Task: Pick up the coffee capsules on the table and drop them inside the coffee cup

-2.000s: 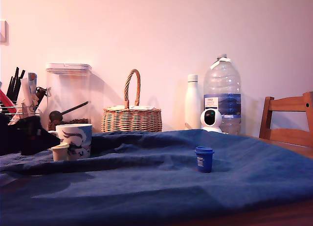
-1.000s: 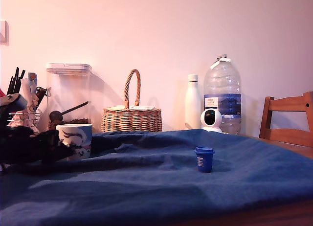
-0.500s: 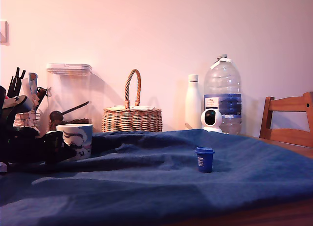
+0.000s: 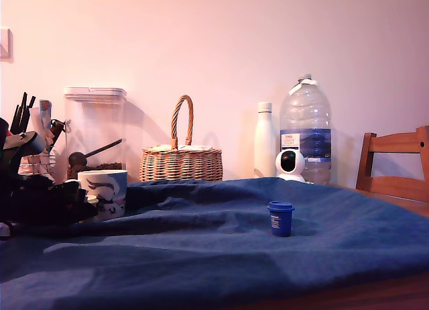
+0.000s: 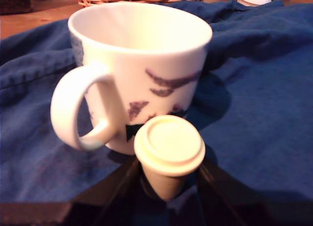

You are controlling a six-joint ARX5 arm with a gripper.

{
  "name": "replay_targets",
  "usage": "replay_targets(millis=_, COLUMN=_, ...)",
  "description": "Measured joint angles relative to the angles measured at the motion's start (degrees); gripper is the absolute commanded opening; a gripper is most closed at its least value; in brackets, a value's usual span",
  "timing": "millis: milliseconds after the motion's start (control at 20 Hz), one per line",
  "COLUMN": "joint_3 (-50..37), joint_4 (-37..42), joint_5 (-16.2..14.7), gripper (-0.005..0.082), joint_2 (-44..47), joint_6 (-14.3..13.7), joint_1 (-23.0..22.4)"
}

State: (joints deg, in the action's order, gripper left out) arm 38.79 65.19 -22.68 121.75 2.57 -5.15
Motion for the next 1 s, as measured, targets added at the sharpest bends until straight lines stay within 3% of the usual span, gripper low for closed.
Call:
replay_targets(millis=300, joint_3=0.09, joint_4=-0.5, joint_5=-6.99, gripper=0.03, joint_2=-0.13, joint_6=-0.04, joint_1=0.15)
replay_targets(millis=750, joint_3=0.09, joint_4=-2.93, joint_5=-24.06, gripper=0.03, joint_2=-5.18, joint_6=0.04, joint_1=-0.09)
replay_targets(millis=800, joint_3=0.09, joint_4=-2.93, joint_5=-24.79, gripper=0.03, joint_2=-6.4, joint_6=1.31, joint_1=-0.09)
replay_targets(millis=1000, joint_3=0.09, joint_4=-2.86, joint_5=-25.33, gripper=0.03, joint_2=-9.6, joint_6=1.86, joint_1=-0.11)
